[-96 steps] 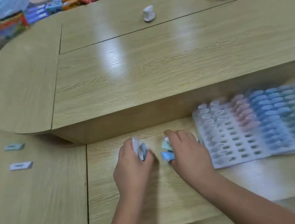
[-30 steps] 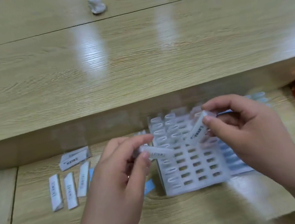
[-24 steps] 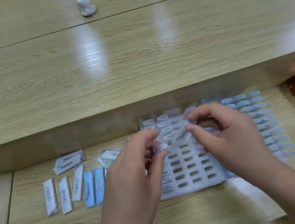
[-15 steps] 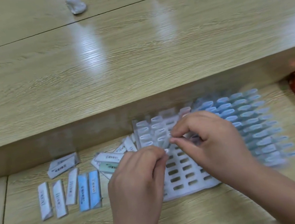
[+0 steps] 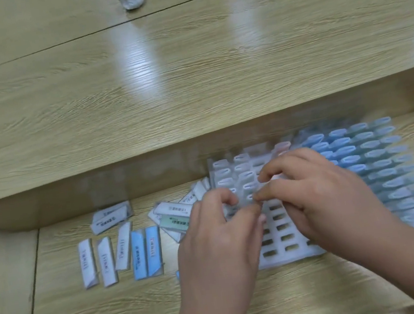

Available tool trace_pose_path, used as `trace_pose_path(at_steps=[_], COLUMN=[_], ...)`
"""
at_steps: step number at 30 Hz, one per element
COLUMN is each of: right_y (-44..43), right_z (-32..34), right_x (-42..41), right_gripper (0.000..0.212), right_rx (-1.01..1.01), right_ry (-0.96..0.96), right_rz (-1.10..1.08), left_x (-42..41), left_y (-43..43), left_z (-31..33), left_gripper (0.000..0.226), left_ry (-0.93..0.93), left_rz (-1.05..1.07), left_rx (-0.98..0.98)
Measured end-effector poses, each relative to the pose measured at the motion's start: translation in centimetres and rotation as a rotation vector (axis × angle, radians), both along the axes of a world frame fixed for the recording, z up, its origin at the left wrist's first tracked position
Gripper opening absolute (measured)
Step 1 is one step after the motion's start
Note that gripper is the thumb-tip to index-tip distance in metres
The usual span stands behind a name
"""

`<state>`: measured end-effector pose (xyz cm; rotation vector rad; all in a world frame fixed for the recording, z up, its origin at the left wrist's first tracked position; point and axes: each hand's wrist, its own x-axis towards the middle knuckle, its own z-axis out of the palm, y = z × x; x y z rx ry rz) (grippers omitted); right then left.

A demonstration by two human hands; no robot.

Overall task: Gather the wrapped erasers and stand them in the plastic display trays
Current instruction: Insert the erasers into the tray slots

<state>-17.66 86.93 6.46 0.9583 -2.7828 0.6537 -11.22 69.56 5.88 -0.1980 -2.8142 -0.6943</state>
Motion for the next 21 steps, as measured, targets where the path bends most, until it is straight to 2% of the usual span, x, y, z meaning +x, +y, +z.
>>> trace_pose_path(at_steps=[3,5,7,9,12,14,16,19,21], right_y=[-1.4,-3.7,-7.0,-10.6,-15.8,-18.6,-21.0,-23.4,-24.4], right_z=[0.6,1.1,1.2,1.1,0.4,-0.4,-1.2,-2.3,-2.7], right_x=[0.8,1.4,2.0,2.4,2.5,2.2,2.0,2.1,2.4], right_gripper=[0.027,0.026,0.023,0.024,0.028,0.037,0.050,0.061,0.062], right_rx=[-0.087,-0.132,-0.122,-0.060,0.055,0.137,0.235,0.359,0.369], right_ry=[0.027,0.022,-0.020,-0.081,-0.283,-0.354,-0.337,-0.258,-0.237], right_rz=[-0.049,-0.052,0.003,0.061,0.072,0.045,0.019,-0.059,-0.114], left_x=[1.2,2.0,2.9,4.0,5.3,5.8,6.2,6.4,6.3], left_y=[-1.6,-4.0,-7.4,-10.9,-15.1,-17.1,-18.5,-19.4,-19.7], left_z=[0.1,-0.2,-0.7,-1.3,-1.7,-2.1,-2.6,-3.1,-3.3], left_gripper=[0.024,0.022,0.015,0.020,0.032,0.046,0.050,0.038,0.030], left_ry=[-0.020,-0.004,-0.017,-0.076,-0.192,-0.293,-0.383,-0.404,-0.382], left_rz=[0.056,0.246,0.469,0.639,0.833,0.893,0.889,0.861,0.868], left_rx=[0.177,0.278,0.272,0.250,0.200,0.142,0.094,0.077,0.089])
